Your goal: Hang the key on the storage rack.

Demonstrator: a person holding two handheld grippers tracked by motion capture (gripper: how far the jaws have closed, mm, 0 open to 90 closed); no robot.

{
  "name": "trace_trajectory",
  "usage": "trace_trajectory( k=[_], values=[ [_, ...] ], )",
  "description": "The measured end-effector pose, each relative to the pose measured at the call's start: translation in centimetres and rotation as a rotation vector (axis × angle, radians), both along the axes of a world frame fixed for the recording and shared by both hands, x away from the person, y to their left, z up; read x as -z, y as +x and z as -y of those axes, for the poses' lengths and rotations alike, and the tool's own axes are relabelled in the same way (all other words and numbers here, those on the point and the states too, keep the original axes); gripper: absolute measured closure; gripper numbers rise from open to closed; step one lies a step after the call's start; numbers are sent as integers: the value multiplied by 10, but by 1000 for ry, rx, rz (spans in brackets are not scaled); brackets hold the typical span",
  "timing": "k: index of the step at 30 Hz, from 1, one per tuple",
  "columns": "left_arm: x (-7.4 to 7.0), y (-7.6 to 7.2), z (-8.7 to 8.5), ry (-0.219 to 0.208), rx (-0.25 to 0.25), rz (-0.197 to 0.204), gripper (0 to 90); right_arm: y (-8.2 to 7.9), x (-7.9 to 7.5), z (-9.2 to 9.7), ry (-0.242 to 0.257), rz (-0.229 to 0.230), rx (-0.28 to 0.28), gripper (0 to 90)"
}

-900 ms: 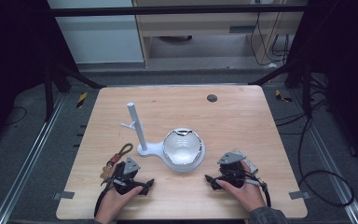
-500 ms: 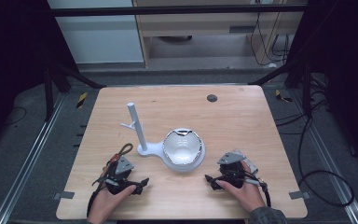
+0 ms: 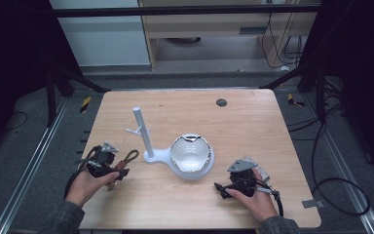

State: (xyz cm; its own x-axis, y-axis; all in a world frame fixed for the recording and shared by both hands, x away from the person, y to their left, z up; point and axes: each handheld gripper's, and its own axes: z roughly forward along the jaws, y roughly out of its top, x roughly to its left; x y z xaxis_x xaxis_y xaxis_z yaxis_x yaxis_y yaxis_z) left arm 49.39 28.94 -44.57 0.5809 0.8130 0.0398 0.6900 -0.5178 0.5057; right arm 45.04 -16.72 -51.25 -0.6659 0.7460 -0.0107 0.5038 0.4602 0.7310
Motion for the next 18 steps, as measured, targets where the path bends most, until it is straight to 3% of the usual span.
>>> trace_trajectory(
  k=[9,11,18],
  values=[
    [5,21,1,51,16,-92,440,-1,0,0,2,-1,3,53],
    [8,24,3,74,26,-121,460,-1,0,0,-1,2,5,53],
    [12,30,2,98,14,-161,502,-3,0,0,2,-3,7,53]
  ],
)
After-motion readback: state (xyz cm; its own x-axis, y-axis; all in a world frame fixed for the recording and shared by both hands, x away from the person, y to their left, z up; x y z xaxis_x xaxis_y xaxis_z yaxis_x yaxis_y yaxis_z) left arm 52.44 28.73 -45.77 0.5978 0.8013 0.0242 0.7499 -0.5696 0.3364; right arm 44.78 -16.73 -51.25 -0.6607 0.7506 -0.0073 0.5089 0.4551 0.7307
